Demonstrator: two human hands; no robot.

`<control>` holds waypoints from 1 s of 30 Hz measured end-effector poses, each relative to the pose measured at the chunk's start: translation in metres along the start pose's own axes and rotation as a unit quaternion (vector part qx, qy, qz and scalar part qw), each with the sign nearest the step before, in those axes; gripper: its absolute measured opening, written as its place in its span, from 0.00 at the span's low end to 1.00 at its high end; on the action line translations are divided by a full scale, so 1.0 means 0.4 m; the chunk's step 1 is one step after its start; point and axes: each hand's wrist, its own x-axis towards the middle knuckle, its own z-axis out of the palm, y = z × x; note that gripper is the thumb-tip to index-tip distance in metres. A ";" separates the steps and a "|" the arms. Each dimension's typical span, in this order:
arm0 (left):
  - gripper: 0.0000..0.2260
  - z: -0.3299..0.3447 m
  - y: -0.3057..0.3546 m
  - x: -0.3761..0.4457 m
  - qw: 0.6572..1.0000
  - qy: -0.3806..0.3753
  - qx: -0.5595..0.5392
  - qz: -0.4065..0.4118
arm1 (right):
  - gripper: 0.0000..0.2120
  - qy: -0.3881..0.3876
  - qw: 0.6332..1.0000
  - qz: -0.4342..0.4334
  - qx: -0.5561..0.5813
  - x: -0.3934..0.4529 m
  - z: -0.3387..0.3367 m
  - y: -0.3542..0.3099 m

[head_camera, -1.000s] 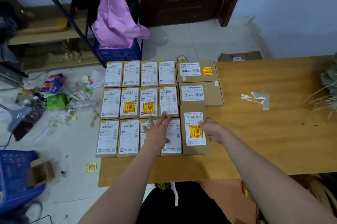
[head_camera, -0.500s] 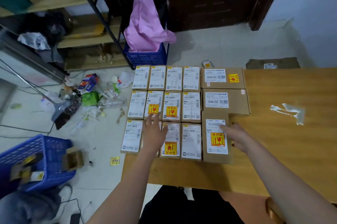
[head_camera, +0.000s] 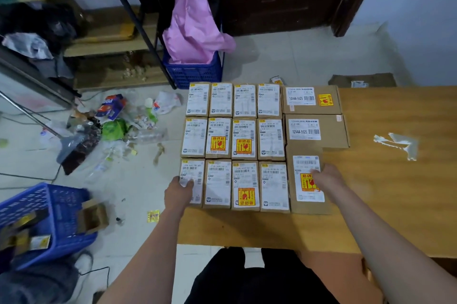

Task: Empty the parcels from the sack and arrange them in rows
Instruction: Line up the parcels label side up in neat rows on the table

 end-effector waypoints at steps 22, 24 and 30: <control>0.26 -0.046 0.308 0.276 0.997 -0.012 -0.069 -0.014 | 0.35 0.031 0.996 0.071 -0.043 0.297 -0.210 -0.168; 0.25 -0.041 0.308 0.285 0.998 -0.010 -0.057 -0.025 | 0.31 0.025 0.995 0.068 -0.066 0.307 -0.207 -0.174; 0.22 -0.015 0.304 0.301 1.000 0.005 -0.013 -0.025 | 0.28 0.001 0.997 0.057 -0.050 0.343 -0.180 -0.165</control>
